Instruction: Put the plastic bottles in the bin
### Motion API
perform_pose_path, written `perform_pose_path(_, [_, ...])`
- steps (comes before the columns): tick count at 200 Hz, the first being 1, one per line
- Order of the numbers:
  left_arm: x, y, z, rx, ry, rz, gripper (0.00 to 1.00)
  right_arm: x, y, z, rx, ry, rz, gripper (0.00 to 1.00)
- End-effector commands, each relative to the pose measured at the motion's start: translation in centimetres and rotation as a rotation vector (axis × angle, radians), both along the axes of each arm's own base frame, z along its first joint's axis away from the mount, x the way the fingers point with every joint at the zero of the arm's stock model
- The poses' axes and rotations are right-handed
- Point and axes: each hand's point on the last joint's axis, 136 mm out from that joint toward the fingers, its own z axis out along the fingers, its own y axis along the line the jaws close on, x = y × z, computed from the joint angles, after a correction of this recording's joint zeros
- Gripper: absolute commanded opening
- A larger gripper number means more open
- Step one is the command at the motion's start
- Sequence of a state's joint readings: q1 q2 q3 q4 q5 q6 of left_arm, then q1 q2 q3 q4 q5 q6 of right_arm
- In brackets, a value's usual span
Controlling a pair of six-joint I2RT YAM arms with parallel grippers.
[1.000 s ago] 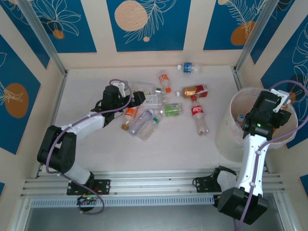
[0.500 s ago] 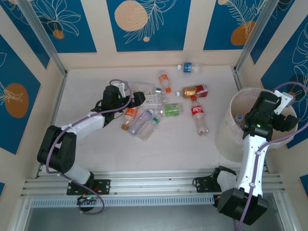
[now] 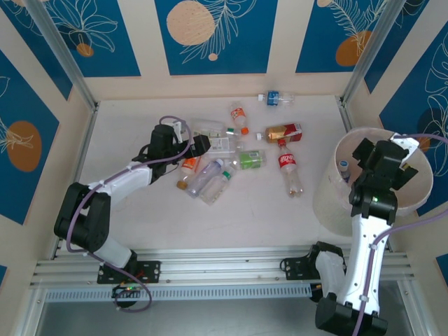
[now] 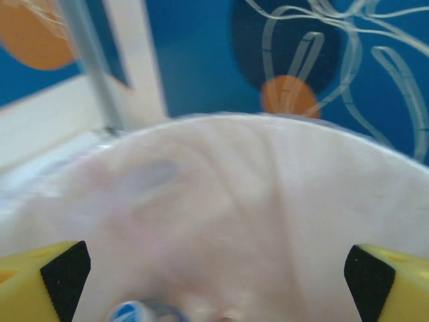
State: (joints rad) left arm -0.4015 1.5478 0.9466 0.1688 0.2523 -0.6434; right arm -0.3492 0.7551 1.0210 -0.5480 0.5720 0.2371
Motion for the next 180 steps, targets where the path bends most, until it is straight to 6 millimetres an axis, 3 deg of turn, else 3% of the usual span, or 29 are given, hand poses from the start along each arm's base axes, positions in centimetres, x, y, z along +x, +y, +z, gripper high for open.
perform_pose_path(1, [0.2, 0.6, 0.5, 0.051, -0.006, 0.008, 1.00, 2.4, 5.9, 1.9, 0.188, -0.137, 0.312, 1.00])
perform_pose_path(42, [-1.3, 0.0, 0.2, 0.055, 0.033, -0.070, 1.00, 4.5, 14.3, 3.2, 0.401, -0.206, 0.752, 1.00])
perform_pose_path(75, [-2.7, -0.3, 0.1, 0.088, 0.044, -0.146, 1.00, 5.0, 19.1, 4.3, 0.362, -0.210, 0.957, 1.00])
perform_pose_path(94, [-3.3, 1.1, -1.1, 0.175, 0.088, -0.116, 1.00, 5.0, 21.6, 4.5, 0.335, -0.190, 1.041, 1.00])
perform_pose_path(116, [-3.8, 4.2, -3.6, 0.343, 0.189, -0.017, 1.00, 5.2, 23.2, 4.1, 0.324, -0.166, 1.072, 1.00])
perform_pose_path(130, [-4.2, 5.3, -4.8, 0.414, 0.236, -0.007, 0.98, 5.4, 23.7, 3.9, 0.302, -0.157, 1.079, 1.00])
perform_pose_path(180, [-4.9, 4.8, -7.6, 0.416, 0.314, -0.046, 0.93, 6.0, 24.2, 3.6, 0.265, -0.145, 1.079, 1.00])
